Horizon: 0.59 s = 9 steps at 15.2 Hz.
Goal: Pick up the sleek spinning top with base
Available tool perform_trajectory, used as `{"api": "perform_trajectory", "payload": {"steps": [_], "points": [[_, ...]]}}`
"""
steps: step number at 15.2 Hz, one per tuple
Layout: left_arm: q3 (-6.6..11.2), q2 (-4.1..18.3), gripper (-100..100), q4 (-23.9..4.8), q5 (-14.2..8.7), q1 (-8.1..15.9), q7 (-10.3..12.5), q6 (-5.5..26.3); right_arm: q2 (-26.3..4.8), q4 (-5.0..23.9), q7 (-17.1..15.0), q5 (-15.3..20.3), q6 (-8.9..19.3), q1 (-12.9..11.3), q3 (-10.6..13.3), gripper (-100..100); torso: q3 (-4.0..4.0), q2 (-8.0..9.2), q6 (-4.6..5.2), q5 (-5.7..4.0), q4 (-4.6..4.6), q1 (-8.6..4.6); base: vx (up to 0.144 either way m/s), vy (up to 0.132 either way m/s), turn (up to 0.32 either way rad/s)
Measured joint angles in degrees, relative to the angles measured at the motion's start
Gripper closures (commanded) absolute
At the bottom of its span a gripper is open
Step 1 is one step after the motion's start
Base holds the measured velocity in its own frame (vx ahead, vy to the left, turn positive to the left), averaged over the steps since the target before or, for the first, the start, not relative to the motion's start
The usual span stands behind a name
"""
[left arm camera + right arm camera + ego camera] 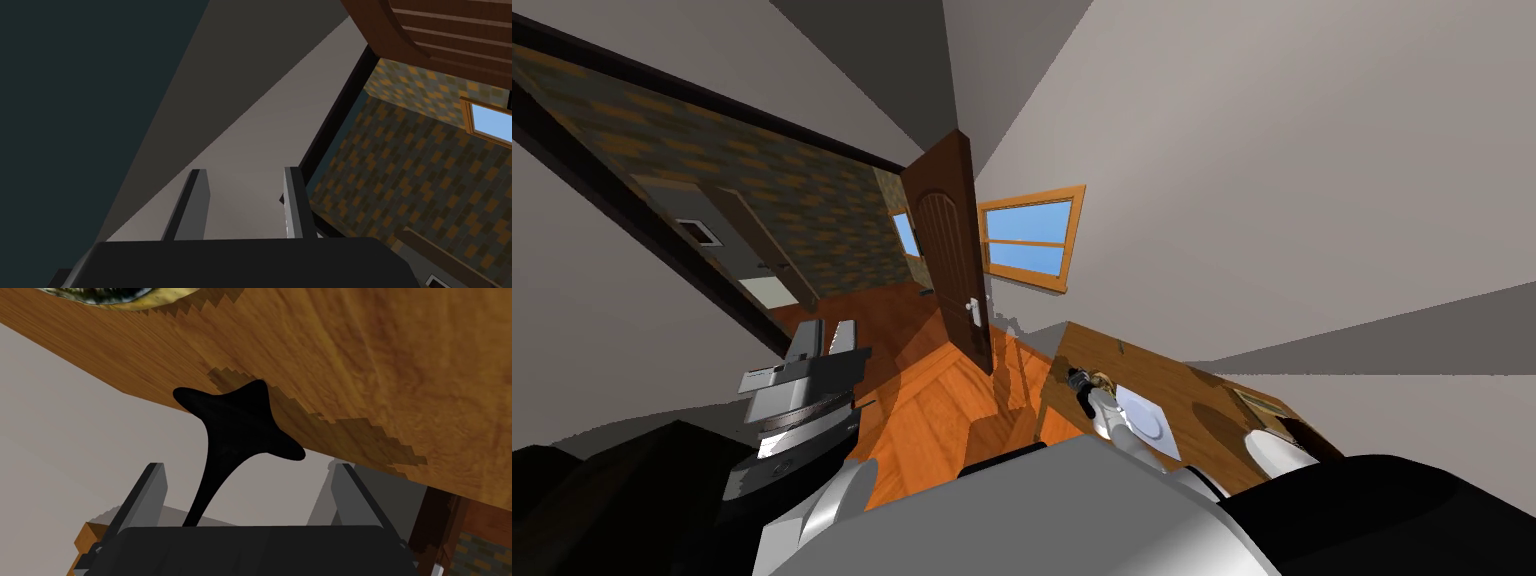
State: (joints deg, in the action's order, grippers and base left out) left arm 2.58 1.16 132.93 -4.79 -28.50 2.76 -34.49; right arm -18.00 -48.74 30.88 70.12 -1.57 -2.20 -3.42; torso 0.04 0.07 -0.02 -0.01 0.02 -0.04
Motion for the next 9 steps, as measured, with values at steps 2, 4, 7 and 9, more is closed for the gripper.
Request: {"api": "perform_trajectory", "payload": {"steps": [2,4,7,9], "points": [[0.00,0.00,0,0.00,0.00,-0.01,0.00,0.00,0.48,-0.05,-0.30,0.79,0.08,0.17,-1.20,-100,0.00,0.00,0.03,0.00,0.00,-0.01,-0.010,-0.016,0.036],[0.00,0.00,0,0.00,0.00,0.00,0.00,0.00,1.68,0.54,0.92,2.13,-1.00,0.09,-4.61,-100,-0.01,-0.01,0.00,0.00,0.00,0.00,-0.018,-0.023,0.269],[0.00,0.00,0,0.00,0.00,0.00,0.00,0.00,3.06,0.28,0.47,4.75,-1.16,0.86,-8.24,-100,0.04,0.08,0.00,-0.02,0.01,-0.11,-0.037,-0.043,0.239],[0.00,0.00,0,0.00,0.00,0.00,0.00,0.00,3.81,0.22,0.33,6.31,-1.53,1.37,-11.12,-100,0.06,0.10,0.01,-0.02,0.02,-0.11,-0.035,-0.034,0.205]]}}
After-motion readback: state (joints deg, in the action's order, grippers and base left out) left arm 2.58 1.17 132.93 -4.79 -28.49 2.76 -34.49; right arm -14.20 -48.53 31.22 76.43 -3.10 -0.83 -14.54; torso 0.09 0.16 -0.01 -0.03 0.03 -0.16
